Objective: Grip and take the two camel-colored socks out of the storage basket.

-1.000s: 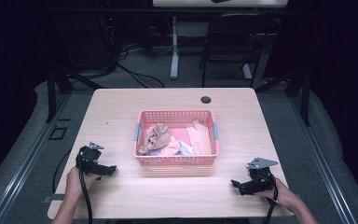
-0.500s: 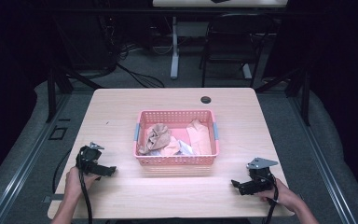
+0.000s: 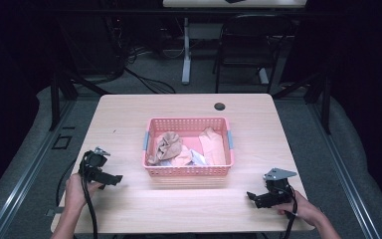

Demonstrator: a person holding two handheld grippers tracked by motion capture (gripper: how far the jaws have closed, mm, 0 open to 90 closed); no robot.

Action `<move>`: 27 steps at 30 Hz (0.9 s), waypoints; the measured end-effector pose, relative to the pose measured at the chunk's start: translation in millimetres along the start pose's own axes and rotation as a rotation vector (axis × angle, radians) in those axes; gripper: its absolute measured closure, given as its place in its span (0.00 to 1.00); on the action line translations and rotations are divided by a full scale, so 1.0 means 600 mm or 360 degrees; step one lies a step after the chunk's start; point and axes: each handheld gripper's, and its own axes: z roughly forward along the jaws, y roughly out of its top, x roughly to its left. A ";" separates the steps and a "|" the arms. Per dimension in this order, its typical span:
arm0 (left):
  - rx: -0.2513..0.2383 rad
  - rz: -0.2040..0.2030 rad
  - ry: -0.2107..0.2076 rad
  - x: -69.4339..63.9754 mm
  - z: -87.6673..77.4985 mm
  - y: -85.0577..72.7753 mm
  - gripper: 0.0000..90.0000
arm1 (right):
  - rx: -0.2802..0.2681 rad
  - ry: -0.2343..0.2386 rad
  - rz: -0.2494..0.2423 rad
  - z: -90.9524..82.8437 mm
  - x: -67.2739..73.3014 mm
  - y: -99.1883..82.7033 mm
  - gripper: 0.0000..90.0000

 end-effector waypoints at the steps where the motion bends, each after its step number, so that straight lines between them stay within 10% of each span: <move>1: 0.0011 0.0024 -0.0019 -0.004 -0.006 0.003 0.00 | 0.0000 -0.0001 0.0000 0.000 0.000 0.000 0.00; 27: 0.0000 0.0233 -0.0163 -0.059 -0.069 0.118 0.00 | 0.0004 0.0004 -0.0002 0.001 0.000 0.001 0.00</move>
